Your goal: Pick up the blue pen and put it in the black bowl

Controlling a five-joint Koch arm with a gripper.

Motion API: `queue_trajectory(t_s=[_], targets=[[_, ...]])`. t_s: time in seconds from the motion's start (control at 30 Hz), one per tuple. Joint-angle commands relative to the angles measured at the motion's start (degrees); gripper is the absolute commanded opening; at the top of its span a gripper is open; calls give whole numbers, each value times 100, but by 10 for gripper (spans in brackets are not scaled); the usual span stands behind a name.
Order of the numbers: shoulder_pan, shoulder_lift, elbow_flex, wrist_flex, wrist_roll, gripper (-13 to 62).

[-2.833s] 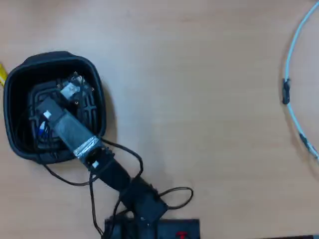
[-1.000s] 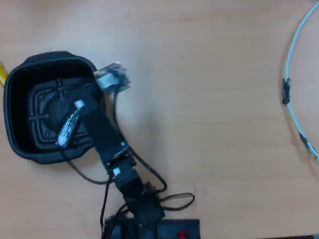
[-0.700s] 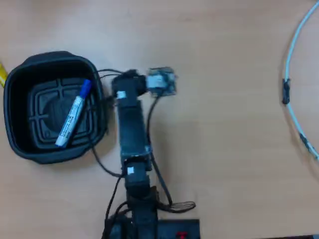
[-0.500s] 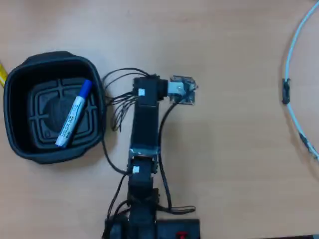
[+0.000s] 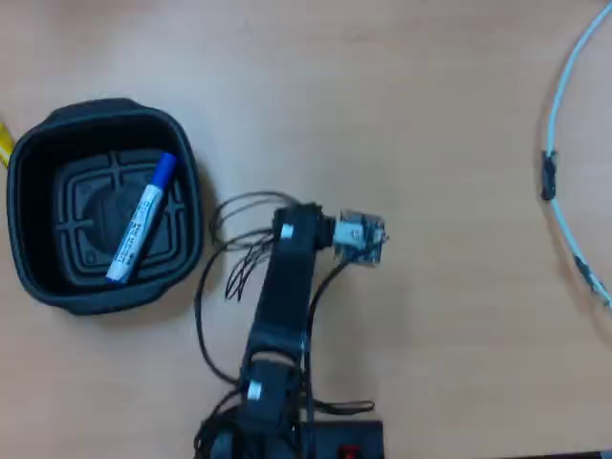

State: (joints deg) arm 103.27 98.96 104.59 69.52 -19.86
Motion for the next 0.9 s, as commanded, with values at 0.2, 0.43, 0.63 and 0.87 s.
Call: queue_trajectory(t_s=[0.2,0.43,0.63,0.87], targets=[[53,2312,2540,-2777,650,-74],[70,2566,4649,-5098,861,-74],[141,2575,6205,-6715,888,-75],[422,2584,7321,-7726,888,-75]])
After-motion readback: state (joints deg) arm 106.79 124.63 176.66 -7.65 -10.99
